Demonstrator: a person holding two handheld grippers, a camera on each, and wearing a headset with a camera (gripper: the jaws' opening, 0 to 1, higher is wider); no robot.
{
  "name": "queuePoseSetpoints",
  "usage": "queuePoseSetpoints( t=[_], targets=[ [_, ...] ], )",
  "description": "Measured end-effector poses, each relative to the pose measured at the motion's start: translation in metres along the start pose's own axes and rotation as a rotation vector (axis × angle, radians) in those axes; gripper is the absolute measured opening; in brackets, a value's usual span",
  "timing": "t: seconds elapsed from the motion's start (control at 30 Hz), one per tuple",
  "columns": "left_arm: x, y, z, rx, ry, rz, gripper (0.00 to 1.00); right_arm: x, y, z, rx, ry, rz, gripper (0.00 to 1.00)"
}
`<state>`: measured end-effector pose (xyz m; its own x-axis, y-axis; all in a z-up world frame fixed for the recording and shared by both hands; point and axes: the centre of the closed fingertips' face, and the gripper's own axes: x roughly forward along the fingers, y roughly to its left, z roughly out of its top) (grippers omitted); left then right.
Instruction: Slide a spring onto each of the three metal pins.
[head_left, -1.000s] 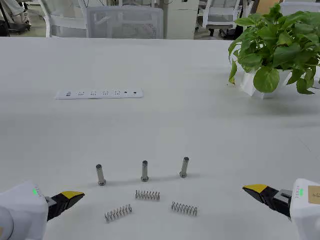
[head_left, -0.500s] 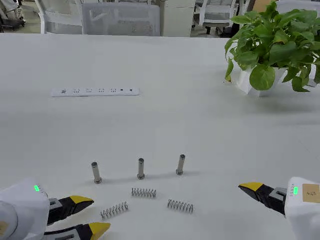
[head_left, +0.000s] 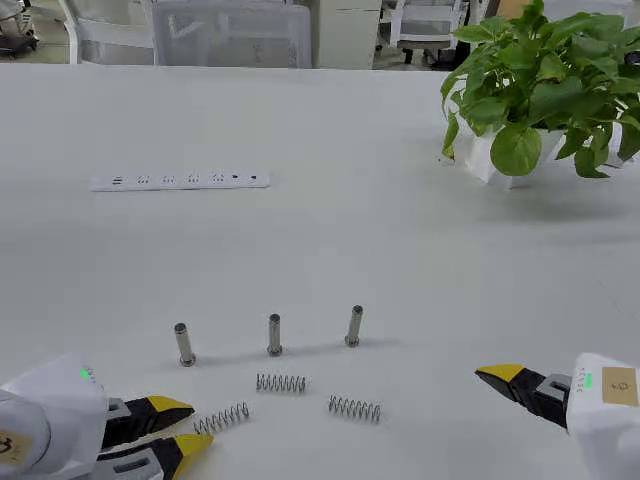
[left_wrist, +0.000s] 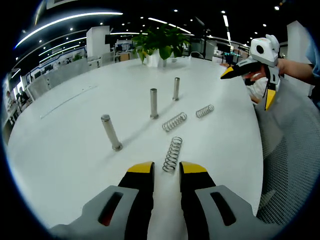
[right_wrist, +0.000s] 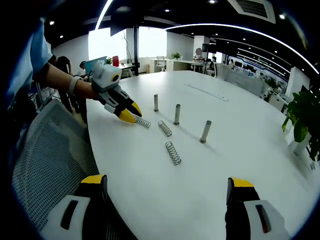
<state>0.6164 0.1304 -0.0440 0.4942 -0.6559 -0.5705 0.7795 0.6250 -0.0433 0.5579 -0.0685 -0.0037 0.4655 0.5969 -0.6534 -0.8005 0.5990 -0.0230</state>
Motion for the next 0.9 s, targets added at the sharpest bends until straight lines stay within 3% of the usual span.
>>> queuePoseSetpoints(
  t=[0.4,0.77,0.9],
  targets=[
    [0.0056,-0.0018,-0.0002,0.021,0.029,-0.014,0.09,0.0008,0.0004,-0.0011,0.002,0.001,0.002,0.99],
    [0.0079,-0.002,-0.0012,0.087,0.092,-0.015,0.08,0.0022,0.0019,-0.0024,-0.001,0.003,0.007,0.99],
    [0.0082,-0.0004,-0.0007,0.083,0.107,-0.012,0.07,0.0036,0.0026,-0.0018,-0.005,0.004,0.011,0.99]
  ],
)
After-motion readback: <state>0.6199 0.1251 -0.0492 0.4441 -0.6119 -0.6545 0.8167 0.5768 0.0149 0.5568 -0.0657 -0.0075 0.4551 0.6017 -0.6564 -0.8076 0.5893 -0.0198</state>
